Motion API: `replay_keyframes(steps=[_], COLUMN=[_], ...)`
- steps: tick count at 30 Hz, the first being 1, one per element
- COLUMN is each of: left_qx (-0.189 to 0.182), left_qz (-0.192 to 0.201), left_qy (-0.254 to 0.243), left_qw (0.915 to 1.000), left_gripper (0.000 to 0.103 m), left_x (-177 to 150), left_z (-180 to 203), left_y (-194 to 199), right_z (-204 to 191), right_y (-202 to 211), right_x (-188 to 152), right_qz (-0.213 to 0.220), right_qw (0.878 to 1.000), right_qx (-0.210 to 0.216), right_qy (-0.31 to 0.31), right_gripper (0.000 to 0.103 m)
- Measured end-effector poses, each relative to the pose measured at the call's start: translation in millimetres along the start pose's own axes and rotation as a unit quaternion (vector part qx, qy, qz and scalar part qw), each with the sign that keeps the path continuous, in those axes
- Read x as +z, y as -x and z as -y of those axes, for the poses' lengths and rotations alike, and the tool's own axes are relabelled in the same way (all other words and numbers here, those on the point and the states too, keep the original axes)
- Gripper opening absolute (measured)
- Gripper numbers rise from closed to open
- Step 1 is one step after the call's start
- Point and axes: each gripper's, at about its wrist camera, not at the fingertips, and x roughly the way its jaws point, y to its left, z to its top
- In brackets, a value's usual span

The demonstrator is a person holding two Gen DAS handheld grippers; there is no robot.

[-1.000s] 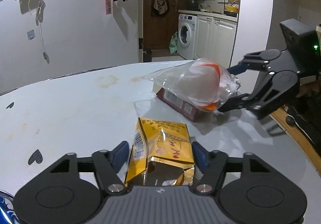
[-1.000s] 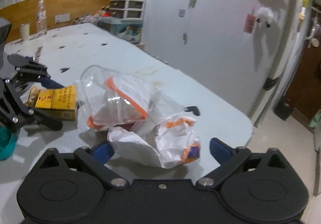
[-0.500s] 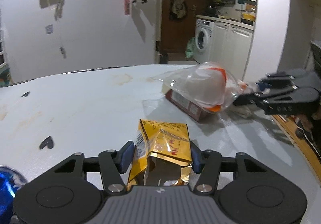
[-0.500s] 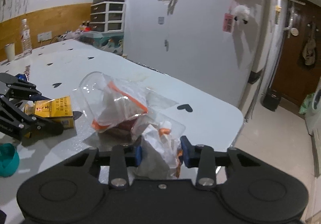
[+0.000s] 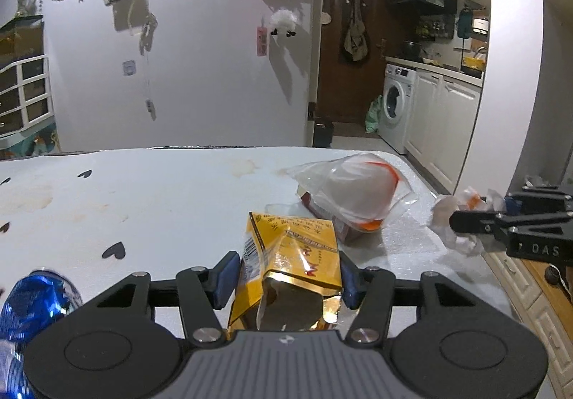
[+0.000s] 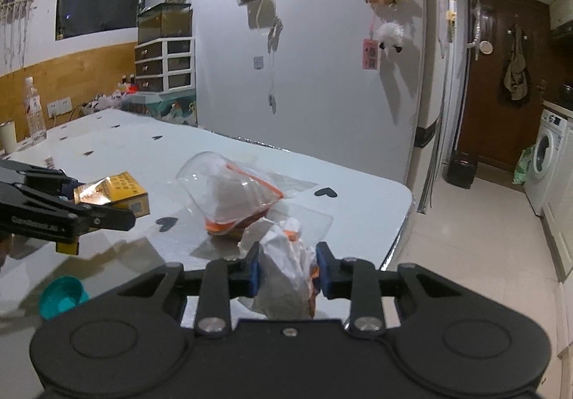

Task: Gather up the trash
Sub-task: 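Carry the yellow box and white bag with both tools over the bin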

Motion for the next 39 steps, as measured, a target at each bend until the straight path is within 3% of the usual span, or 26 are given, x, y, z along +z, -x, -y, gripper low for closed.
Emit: replay_keyframes(steps=[12,27,39], left_qx=[0.020,0.012,0.001], left_qz=[0.018,0.030,0.047], left_qy=[-0.003,-0.002,-0.030], left_qw=[0.9996,0.9995,0.9985], left_gripper=[0.057,0.057,0.057], left_x=[-12.7,-32.4,-30.9], left_z=[32.8,79.3,143.4], left_y=[30.3,66.1,105.9], right_z=[-10.1,-0.6,23.6], right_y=[49.3,114.6,185.6], right_x=[-16.6,-35.6,-59.1], right_qz=[0.015,0.032,0.049], right_qw=[0.999,0.995,0.990], right_qx=[-0.039,-0.079,-0.109], right_qy=[-0.020,-0.048,-0.079], right_gripper=[0.032,0.032,0.032])
